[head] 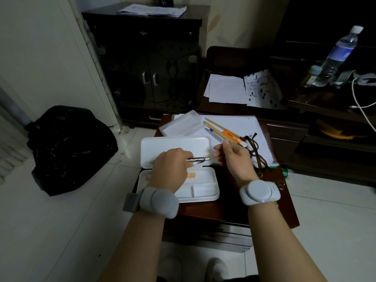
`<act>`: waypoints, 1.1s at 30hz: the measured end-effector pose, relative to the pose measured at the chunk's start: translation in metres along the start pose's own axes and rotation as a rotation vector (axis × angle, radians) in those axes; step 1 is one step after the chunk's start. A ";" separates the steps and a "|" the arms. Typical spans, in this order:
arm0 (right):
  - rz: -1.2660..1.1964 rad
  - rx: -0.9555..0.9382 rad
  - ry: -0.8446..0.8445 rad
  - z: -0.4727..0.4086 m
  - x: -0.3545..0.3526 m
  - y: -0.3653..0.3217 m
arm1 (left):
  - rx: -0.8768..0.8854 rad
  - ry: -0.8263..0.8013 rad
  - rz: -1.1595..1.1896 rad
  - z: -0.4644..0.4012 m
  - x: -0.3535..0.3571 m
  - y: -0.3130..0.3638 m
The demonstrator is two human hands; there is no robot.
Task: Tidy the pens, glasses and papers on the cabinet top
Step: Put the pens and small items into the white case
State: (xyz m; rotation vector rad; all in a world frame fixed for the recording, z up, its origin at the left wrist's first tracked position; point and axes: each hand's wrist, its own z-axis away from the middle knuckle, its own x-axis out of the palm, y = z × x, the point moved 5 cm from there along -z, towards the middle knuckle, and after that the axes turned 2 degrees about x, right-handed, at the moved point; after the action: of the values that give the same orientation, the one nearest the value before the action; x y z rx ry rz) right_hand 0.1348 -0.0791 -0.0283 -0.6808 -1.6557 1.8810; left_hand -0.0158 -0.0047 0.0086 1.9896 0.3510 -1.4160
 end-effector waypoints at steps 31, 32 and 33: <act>0.052 -0.016 0.165 -0.014 -0.023 0.014 | -0.076 -0.124 -0.140 0.017 0.025 -0.018; 0.054 -0.015 0.165 -0.014 -0.023 0.014 | -0.080 -0.122 -0.141 0.017 0.026 -0.019; 0.059 -0.016 0.165 -0.014 -0.022 0.014 | -0.085 -0.120 -0.139 0.016 0.027 -0.021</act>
State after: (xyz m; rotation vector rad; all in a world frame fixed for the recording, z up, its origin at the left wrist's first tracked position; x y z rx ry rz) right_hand 0.1597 -0.0857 -0.0439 -0.8753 -1.5635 1.8009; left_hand -0.0292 -0.0035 -0.0265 1.8321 0.4951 -1.5721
